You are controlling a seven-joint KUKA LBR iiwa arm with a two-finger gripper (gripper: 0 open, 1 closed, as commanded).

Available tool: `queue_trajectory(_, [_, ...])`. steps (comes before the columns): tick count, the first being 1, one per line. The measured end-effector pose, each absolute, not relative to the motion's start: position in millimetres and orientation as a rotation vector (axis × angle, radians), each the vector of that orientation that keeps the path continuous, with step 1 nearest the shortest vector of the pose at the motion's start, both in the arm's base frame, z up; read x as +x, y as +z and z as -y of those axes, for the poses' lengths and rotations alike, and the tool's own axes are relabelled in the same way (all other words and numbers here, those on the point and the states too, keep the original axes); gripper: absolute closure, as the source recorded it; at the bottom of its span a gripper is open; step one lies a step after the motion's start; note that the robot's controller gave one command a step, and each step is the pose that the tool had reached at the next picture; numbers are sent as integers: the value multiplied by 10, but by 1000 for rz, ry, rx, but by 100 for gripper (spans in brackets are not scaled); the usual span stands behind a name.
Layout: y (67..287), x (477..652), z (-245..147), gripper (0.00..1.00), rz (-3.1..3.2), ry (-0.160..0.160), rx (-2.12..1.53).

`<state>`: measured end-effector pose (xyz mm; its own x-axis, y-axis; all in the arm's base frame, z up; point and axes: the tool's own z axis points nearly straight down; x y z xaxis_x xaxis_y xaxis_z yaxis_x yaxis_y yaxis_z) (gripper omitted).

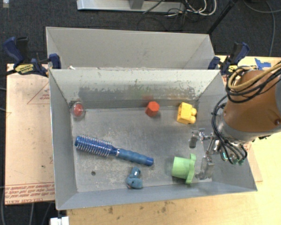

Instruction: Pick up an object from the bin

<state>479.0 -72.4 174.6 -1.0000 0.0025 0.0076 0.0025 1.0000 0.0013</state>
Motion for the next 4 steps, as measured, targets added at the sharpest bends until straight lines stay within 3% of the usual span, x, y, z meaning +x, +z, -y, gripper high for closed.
queue_trajectory(1, [724,4870,523,0,3084,4,696])
queue_trajectory(2, [1010,4806,164,0,3020,0,891])
queue_trajectory(3, [1003,4810,-29,0,3045,-1,798])
queue_trajectory(4, [721,4879,95,0,3076,2,731])
